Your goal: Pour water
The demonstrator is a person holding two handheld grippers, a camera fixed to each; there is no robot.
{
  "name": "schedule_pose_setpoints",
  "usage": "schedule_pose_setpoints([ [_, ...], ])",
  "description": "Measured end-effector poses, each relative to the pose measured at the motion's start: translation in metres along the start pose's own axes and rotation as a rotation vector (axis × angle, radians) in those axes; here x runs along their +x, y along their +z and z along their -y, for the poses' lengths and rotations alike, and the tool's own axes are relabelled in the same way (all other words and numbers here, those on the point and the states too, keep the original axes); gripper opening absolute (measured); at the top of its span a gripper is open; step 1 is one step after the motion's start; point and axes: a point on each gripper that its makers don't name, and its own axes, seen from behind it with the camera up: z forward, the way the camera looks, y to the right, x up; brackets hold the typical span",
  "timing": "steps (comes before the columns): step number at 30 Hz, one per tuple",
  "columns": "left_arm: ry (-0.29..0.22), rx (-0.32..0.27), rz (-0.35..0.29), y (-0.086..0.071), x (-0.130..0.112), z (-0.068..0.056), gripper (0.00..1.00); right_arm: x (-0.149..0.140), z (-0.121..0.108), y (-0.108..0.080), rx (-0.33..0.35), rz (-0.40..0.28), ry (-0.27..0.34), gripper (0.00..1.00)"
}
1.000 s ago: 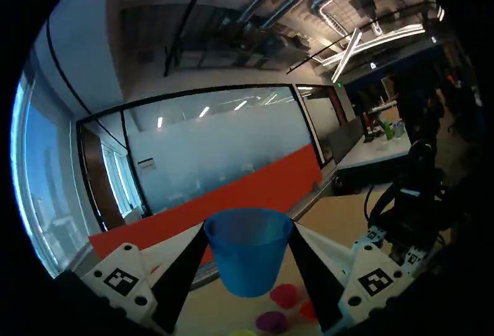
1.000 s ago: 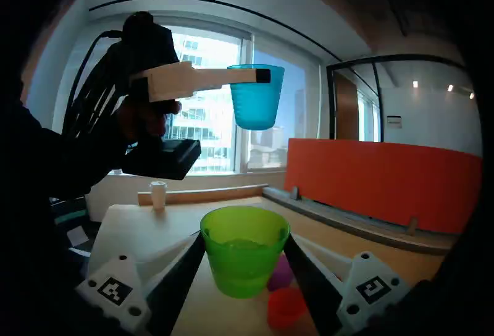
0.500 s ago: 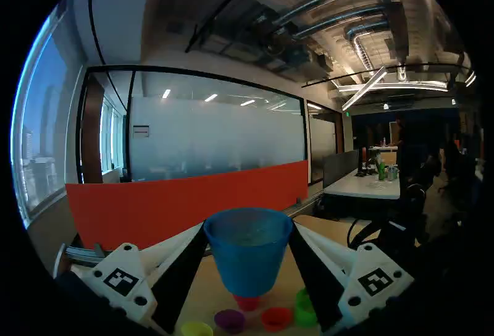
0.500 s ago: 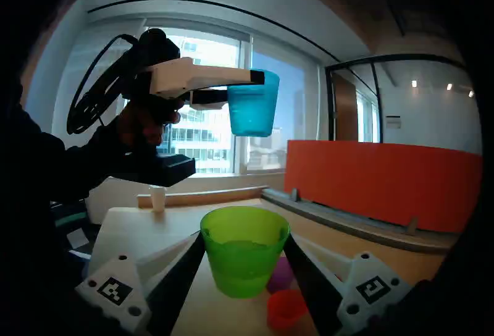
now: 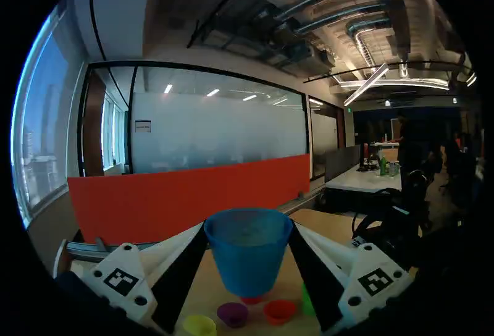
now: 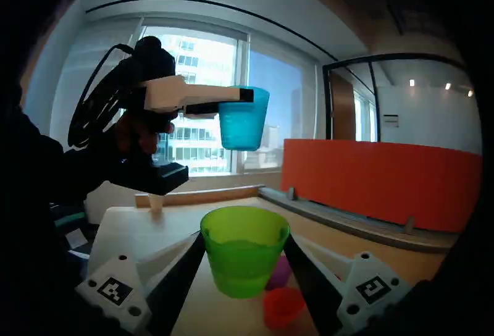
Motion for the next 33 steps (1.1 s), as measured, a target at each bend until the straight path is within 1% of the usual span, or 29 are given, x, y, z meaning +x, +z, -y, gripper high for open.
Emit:
schedule_pose_setpoints([
  [8, -0.012, 0.003, 0.011, -0.004, -0.017, 0.004, 0.88, 0.0, -0.009, -0.011, -0.024, 0.014, -0.01, 0.9],
  [15, -0.003, 0.005, 0.038, -0.009, -0.036, 0.003, 0.88, -0.004, -0.019, -0.022, -0.05, 0.032, -0.015, 0.9],
  [27, -0.017, 0.003, 0.078, -0.017, -0.069, 0.003, 0.88, -0.01, -0.038, -0.047, -0.099, 0.059, -0.015, 0.9],
  [33, -0.019, -0.006, 0.102, -0.019, -0.087, 0.002, 0.88, -0.017, -0.045, -0.054, -0.113, 0.082, -0.01, 0.9],
])
